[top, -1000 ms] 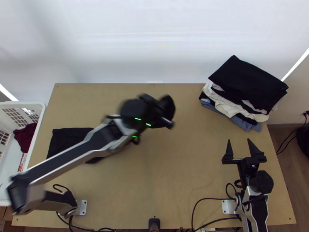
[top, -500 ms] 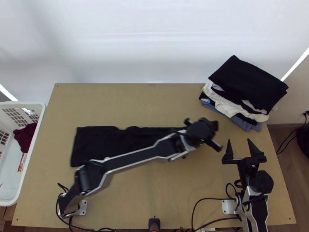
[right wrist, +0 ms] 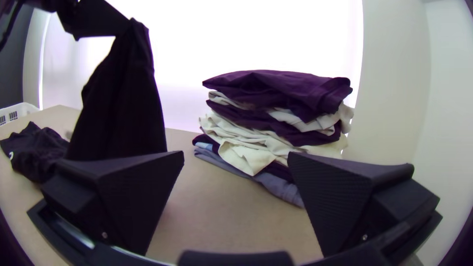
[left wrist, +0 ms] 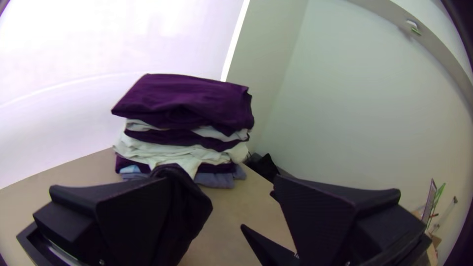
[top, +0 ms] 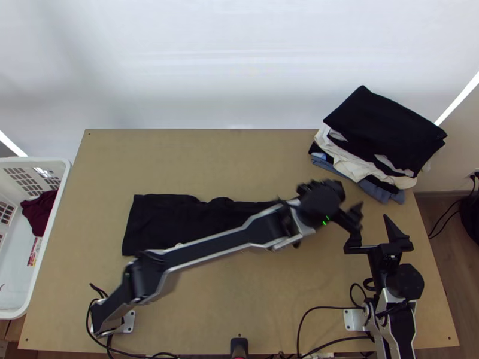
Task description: Fold the t-shirt
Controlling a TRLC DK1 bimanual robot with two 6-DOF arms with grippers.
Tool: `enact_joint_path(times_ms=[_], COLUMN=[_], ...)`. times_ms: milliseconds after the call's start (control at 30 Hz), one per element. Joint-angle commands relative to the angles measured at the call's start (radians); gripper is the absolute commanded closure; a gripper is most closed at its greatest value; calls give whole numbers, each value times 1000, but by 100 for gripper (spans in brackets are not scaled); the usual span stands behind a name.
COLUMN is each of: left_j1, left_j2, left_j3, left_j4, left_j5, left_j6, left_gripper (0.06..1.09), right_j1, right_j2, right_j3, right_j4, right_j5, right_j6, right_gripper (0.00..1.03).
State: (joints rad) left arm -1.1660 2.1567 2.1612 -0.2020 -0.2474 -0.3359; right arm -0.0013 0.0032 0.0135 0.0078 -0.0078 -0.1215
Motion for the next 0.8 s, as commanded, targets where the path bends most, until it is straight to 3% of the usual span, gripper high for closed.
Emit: enact_joint_path(times_ms=[0, 100, 300, 633, 767], left_j1=[75, 135, 204, 66, -12], left_j2=[-186, -282, -379, -236, -110], left_j3=[19, 6, -57, 80, 106], left_j4=[-48, -114, -172, -158, -88], left_j5=[0, 17, 65, 92, 83], left_j6=[-54, -106, -104, -101, 58], left_gripper=[10, 10, 10, 10, 10], right_j1=[-5, -5, -5, -5, -5], right_j2=[-5, -6, -5, -6, -6], right_j3=[-6, -6, -4, -6, -4], right_j4=[-17, -17, -17, -17, -17], right_j5=[5, 5, 5, 5, 5], right_j6=[-13, -13, -13, -13, -13], right_gripper=[4, 4, 4, 4, 4])
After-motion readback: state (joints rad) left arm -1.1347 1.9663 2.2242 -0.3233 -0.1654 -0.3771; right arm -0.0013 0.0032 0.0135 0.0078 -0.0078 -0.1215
